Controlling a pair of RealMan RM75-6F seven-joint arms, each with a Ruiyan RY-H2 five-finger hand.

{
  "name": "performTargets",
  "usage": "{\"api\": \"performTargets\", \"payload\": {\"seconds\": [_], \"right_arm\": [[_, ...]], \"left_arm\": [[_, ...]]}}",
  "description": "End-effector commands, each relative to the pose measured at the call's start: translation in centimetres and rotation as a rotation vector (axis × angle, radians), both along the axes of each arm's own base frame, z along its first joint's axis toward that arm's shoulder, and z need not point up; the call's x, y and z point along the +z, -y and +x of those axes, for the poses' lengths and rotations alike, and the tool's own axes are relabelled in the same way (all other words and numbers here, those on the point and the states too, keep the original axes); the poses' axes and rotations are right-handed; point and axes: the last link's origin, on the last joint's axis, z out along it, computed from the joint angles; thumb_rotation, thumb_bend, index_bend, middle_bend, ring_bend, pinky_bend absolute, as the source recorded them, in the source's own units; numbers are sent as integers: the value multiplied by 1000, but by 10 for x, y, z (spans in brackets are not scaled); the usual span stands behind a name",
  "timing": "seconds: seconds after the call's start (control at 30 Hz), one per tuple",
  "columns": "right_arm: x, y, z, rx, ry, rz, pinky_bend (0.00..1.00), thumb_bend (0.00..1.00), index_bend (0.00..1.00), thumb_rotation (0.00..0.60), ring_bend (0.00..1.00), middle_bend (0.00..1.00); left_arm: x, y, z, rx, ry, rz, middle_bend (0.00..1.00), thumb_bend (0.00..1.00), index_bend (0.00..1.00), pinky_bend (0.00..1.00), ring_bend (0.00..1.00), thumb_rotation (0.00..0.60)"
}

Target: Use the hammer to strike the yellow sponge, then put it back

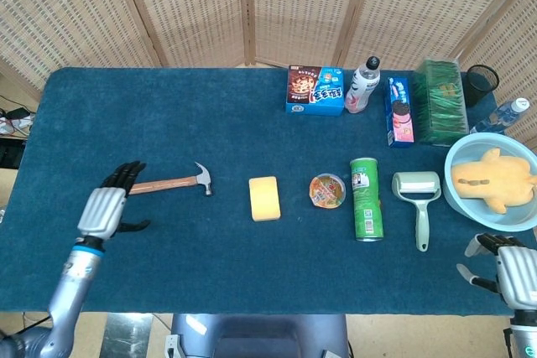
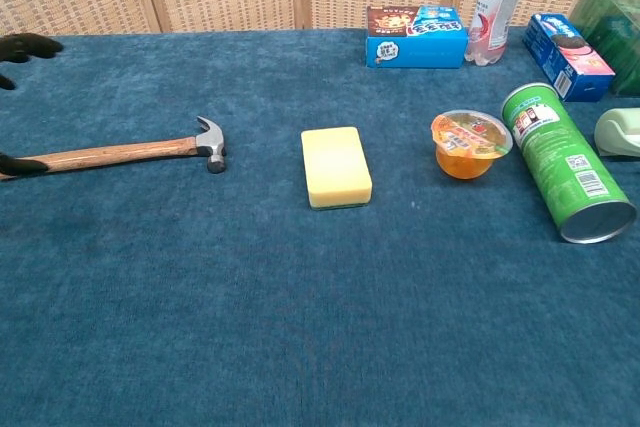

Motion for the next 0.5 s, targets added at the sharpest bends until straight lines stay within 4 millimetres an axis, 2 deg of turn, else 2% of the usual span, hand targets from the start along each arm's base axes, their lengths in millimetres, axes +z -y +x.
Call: {"api": "performTargets", "payload": {"seconds": [0.03,0.13,0.27,0.5], "right_arm": [[-4,4,5,17,-4,23,440,208,577,600,539,581],[-6,5,11,36,-8,38,433,208,572,600,526,581],[-11,5,18,59,-12,56,429,207,571,600,524,581],[-13,5,22,64,-7,59,429,207,571,600,524,581]], "left_arm": [[37,47,-23,88,-20,59,85,119,4,136,18,600],[53,67,-30,121,-24,78,103,121,19,139,32,600],[64,87,-37,155,-33,77,105,127,34,149,36,600],[69,93,-41,186,-28,72,119,130,55,151,58,600]]}}
